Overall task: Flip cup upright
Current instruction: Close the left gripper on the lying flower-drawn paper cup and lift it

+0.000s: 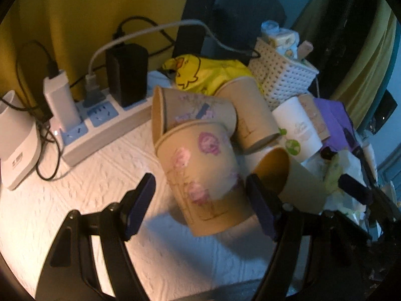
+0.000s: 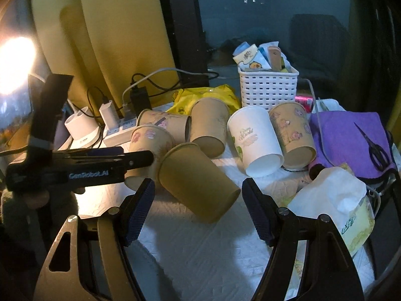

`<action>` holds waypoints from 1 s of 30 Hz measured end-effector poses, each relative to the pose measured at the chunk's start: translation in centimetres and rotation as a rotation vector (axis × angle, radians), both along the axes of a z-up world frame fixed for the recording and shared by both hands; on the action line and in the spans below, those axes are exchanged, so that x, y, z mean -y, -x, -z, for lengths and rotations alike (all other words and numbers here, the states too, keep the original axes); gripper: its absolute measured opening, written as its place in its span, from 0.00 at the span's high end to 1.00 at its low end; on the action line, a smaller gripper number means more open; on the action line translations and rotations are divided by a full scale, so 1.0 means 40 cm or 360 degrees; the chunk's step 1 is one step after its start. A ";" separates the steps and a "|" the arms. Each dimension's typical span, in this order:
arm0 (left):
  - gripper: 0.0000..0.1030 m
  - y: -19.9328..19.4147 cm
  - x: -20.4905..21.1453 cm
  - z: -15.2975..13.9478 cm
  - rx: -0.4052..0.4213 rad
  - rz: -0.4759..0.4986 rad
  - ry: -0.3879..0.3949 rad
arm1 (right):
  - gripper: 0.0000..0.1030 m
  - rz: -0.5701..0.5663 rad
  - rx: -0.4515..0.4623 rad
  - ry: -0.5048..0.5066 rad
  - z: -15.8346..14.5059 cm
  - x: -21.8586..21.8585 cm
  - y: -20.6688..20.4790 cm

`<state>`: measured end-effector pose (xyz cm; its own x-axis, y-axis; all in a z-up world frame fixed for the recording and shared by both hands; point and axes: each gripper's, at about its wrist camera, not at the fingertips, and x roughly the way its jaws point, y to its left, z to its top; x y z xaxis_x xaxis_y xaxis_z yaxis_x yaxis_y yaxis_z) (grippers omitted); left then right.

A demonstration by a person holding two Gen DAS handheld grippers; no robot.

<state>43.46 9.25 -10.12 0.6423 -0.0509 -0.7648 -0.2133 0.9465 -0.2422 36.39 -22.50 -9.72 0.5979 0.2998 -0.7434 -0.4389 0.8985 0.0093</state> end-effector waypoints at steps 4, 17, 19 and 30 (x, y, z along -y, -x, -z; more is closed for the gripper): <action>0.27 -0.034 0.000 0.026 -0.0065 0.0036 0.0052 | 0.27 0.0009 -0.0010 -0.0001 0.006 0.007 -0.005; 0.33 -0.009 0.002 0.019 -0.0047 0.0096 0.0058 | 0.27 0.0033 -0.0018 0.0003 -0.005 0.011 -0.002; 0.34 0.011 0.004 0.009 -0.0031 0.0103 0.0054 | 0.27 0.0035 -0.0012 0.0004 -0.012 0.009 0.000; 0.36 0.144 0.018 -0.066 0.0077 0.0150 0.0006 | 0.27 0.0033 0.0024 -0.0010 -0.060 -0.011 0.063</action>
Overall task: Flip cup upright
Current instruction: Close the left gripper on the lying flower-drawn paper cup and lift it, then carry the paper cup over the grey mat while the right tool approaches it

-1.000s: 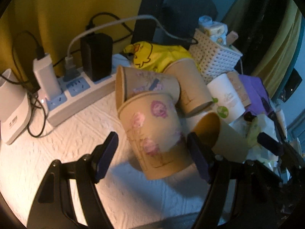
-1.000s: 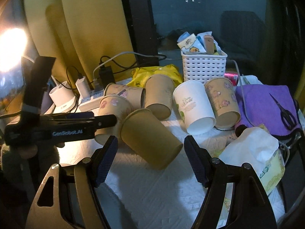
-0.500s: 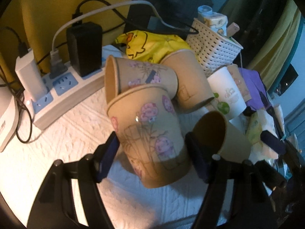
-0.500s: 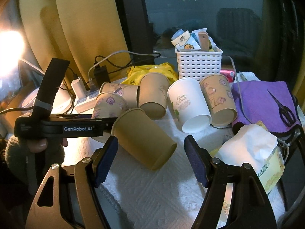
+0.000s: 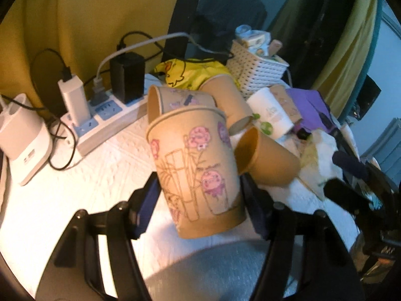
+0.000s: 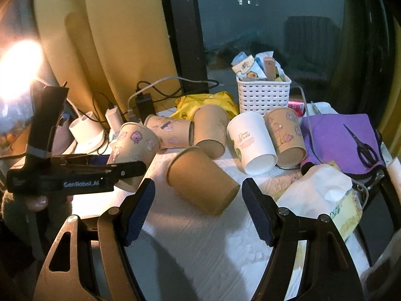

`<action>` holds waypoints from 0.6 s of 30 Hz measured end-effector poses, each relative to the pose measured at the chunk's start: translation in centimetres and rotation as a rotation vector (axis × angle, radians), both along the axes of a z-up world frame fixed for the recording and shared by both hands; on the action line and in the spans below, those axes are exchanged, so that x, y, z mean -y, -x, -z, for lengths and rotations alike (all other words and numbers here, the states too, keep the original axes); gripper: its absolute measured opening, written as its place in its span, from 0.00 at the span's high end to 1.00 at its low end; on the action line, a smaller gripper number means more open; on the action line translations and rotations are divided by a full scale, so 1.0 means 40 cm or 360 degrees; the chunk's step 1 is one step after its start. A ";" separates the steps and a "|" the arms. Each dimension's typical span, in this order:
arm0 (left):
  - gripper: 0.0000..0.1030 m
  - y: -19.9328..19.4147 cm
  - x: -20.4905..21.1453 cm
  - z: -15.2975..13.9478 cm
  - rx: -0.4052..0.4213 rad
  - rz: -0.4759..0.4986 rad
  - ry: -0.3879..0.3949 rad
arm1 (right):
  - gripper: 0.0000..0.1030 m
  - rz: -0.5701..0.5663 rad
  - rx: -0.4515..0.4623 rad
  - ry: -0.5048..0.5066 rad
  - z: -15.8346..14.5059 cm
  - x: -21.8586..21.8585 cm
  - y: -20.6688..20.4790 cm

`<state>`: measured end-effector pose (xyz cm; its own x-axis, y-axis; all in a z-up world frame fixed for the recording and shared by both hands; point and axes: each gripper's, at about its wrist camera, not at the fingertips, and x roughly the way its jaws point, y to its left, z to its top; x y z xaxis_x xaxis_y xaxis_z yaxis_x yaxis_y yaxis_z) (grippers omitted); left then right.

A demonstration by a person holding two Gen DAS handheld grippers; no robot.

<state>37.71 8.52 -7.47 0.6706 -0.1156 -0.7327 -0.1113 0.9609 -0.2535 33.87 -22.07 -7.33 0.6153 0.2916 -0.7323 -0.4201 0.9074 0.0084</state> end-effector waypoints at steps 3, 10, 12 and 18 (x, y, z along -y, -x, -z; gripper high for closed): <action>0.36 0.042 0.012 -0.017 0.0043 0.0009 -0.0017 | 0.27 0.0000 0.0014 -0.0003 -0.020 -0.005 0.029; 0.36 0.173 0.034 -0.050 0.0120 0.0002 -0.0091 | 0.27 -0.0013 0.0023 0.0001 -0.053 -0.025 0.113; 0.36 0.211 0.038 -0.058 0.0137 0.0003 -0.0098 | 0.27 -0.0017 0.0029 -0.0001 -0.064 -0.031 0.143; 0.36 0.316 0.055 -0.080 0.0209 -0.0002 -0.0124 | 0.27 -0.0037 0.0049 -0.0002 -0.093 -0.046 0.229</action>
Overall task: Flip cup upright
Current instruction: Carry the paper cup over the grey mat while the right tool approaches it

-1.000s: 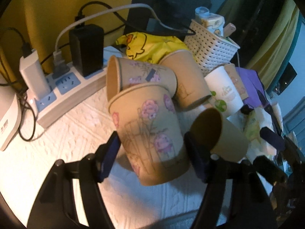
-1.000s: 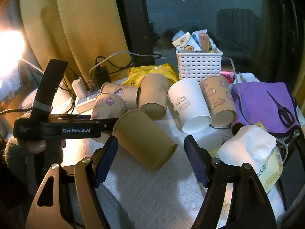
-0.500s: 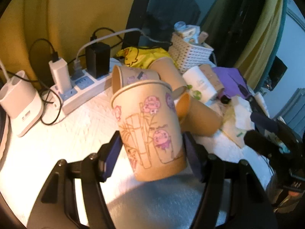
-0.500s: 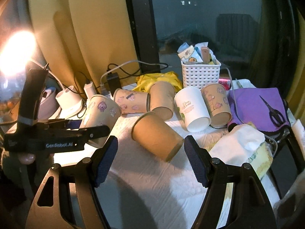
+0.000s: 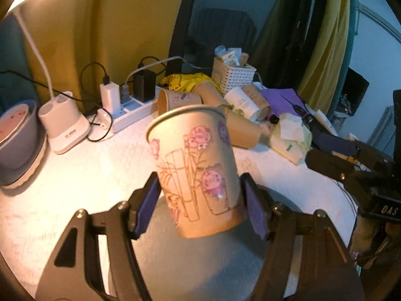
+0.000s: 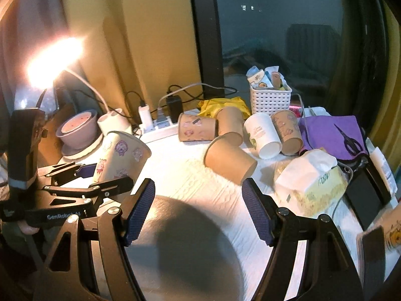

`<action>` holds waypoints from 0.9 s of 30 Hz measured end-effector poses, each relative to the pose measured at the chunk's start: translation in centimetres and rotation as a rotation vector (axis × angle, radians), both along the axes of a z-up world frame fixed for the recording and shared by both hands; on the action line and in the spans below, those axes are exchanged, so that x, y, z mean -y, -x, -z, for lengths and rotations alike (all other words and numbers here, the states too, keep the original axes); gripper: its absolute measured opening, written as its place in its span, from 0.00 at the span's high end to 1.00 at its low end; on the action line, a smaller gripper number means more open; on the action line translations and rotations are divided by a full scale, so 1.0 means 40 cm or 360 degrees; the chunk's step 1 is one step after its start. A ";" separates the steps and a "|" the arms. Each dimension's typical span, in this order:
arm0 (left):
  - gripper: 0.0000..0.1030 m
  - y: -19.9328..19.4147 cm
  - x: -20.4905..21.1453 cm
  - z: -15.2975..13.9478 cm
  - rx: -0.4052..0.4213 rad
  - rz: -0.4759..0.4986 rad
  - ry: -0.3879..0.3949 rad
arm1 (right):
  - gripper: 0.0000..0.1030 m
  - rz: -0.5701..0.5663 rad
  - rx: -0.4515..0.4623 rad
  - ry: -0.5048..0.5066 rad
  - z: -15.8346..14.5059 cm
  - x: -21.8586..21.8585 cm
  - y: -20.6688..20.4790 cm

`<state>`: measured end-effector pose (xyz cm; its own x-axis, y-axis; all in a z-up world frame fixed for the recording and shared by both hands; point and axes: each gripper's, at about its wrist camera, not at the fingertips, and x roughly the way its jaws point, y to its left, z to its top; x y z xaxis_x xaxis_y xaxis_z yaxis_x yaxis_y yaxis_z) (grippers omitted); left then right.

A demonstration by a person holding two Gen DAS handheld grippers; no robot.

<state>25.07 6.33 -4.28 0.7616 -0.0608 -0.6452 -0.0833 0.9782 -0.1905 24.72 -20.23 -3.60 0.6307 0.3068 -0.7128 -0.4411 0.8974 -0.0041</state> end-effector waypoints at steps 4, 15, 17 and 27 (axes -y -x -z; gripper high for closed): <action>0.36 0.063 0.012 -0.001 0.0029 0.0013 -0.0002 | 0.27 -0.0012 -0.0003 -0.0009 -0.010 -0.011 0.053; 0.36 0.207 0.042 0.063 -0.0008 -0.0013 0.0046 | 0.27 -0.0080 -0.0080 -0.0029 0.002 -0.055 0.188; 0.36 0.231 0.050 0.070 -0.0004 -0.0012 0.0050 | 0.27 -0.0092 -0.0094 -0.0043 0.002 -0.058 0.210; 0.36 0.362 0.099 0.070 0.0105 0.0039 0.0090 | 0.27 -0.0179 -0.0137 -0.0121 -0.026 -0.095 0.326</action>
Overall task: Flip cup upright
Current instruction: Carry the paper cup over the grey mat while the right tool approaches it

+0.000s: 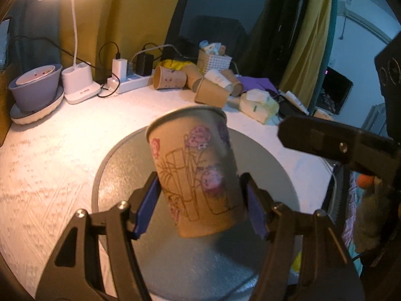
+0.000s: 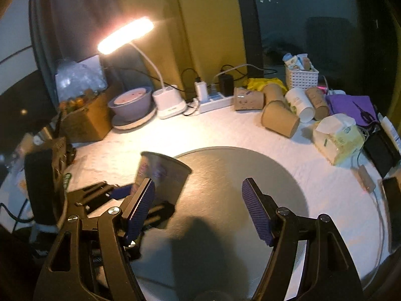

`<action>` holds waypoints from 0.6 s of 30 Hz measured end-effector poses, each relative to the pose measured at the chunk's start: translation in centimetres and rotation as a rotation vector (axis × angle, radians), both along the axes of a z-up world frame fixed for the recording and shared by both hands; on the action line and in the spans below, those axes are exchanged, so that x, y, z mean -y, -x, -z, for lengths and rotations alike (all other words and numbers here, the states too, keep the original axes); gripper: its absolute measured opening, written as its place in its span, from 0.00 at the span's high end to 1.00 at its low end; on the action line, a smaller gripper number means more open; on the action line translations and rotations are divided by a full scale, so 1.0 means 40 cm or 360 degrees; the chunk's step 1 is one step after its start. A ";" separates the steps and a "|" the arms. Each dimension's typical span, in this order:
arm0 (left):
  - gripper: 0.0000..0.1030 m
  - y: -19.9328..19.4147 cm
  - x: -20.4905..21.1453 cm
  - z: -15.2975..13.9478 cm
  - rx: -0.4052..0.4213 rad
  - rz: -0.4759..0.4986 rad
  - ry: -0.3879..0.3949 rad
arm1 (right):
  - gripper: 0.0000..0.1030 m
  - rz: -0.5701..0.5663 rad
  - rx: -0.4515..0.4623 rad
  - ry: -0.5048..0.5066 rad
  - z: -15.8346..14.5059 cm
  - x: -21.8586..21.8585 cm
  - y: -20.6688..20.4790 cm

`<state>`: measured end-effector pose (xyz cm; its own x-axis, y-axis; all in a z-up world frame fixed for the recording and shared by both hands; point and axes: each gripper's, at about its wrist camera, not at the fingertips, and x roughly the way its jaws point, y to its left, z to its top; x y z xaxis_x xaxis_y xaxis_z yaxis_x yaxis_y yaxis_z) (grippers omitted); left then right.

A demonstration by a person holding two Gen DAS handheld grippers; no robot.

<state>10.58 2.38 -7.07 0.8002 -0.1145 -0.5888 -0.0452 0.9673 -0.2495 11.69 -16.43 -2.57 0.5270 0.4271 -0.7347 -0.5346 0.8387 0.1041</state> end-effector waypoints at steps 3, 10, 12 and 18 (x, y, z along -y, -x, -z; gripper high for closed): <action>0.36 0.027 0.008 -0.008 0.0037 -0.0001 -0.0014 | 0.27 -0.0017 -0.0009 -0.0014 -0.004 -0.009 0.026; 0.36 0.096 0.046 -0.017 0.0135 0.0030 -0.0063 | 0.27 -0.0074 -0.0059 -0.0045 -0.003 -0.032 0.082; 0.36 0.115 0.057 -0.020 0.0166 0.0045 -0.0083 | 0.27 -0.0088 -0.0071 -0.0042 -0.003 -0.037 0.097; 0.36 0.153 0.089 -0.031 0.0241 0.0117 -0.0135 | 0.27 -0.0099 -0.0140 -0.0057 0.005 -0.032 0.122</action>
<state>4.47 -1.17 -5.81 0.8716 -0.1308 -0.4725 0.0580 0.9845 -0.1655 6.82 -15.15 -2.75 0.4328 0.4835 -0.7609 -0.5728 0.7992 0.1821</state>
